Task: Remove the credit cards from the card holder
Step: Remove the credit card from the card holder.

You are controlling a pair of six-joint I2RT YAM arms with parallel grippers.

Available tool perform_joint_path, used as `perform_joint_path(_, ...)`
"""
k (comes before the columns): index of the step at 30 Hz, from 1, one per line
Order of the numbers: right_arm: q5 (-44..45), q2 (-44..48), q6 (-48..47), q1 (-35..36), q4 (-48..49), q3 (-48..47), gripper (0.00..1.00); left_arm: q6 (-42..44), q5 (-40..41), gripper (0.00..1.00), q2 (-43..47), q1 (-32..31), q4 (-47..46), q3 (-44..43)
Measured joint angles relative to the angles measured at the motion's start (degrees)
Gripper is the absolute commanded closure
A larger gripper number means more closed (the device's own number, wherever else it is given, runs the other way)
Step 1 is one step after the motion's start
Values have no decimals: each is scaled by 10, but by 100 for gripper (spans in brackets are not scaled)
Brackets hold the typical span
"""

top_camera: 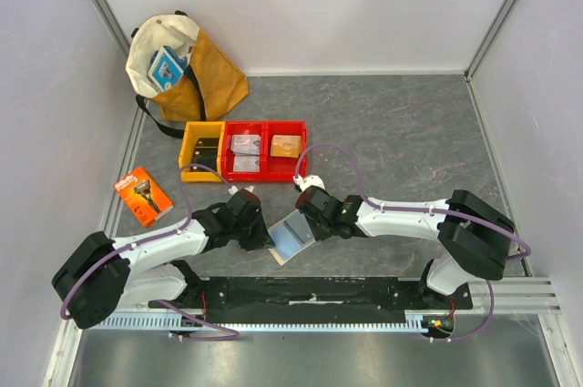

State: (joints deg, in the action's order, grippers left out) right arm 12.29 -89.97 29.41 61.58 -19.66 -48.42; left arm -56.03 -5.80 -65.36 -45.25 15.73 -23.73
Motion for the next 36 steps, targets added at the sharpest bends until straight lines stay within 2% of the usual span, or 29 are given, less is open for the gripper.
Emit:
perform_joint_path(6,0,0,-2,0,2,0,100,0,2,87,-2,-2,0,-1)
perform_joint_path(18,-56,-1,-13,1,27,0,100,0,2,87,-4,-2,1,-3)
perform_joint_path(20,-65,-4,-16,2,31,0,95,0,2,87,-4,-3,2,-3)
perform_joint_path(22,-70,-7,-18,3,34,0,80,0,2,87,-5,-2,1,-3)
perform_joint_path(26,-64,1,-22,5,33,0,60,0,2,87,-5,-3,2,-4)
perform_joint_path(29,-45,25,-20,6,23,0,51,0,2,87,-5,-3,2,-4)
perform_joint_path(36,14,56,-4,5,0,0,38,0,2,87,-5,-3,2,-4)
